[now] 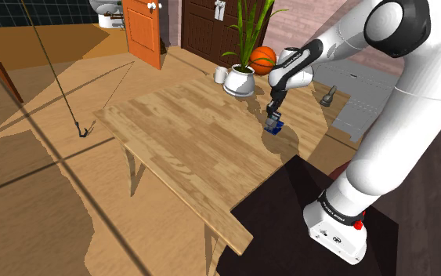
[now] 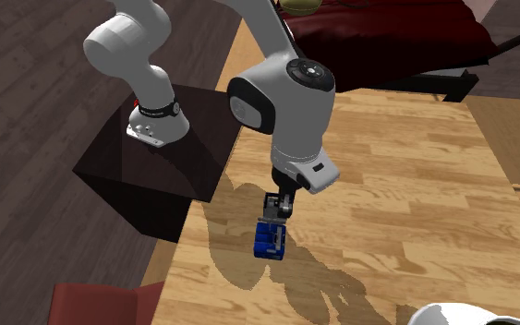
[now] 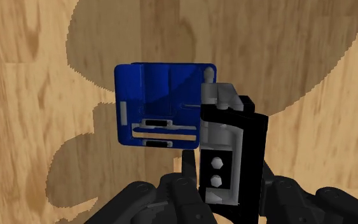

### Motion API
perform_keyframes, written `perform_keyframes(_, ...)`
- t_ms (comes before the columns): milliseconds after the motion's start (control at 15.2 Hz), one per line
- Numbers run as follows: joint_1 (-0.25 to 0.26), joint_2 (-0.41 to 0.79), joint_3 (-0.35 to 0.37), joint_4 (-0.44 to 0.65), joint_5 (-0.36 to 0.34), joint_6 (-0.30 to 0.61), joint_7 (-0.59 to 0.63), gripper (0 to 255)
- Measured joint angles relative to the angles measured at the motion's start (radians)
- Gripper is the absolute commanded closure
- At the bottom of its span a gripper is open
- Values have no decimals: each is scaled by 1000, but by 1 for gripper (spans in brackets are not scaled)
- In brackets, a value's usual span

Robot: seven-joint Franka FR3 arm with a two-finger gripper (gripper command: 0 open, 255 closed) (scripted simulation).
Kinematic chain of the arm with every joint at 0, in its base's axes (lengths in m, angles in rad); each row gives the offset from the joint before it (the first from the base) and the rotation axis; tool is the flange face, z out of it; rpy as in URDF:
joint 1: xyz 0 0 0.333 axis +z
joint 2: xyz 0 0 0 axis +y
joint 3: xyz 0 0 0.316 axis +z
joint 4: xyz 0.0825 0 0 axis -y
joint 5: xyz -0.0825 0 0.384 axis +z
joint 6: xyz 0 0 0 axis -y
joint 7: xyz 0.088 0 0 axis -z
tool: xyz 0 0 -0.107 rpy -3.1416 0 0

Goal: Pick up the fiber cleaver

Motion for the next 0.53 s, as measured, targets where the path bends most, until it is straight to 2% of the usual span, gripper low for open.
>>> perform_keyframes(528,8,-75,-9,17,-31,-90,14,255)
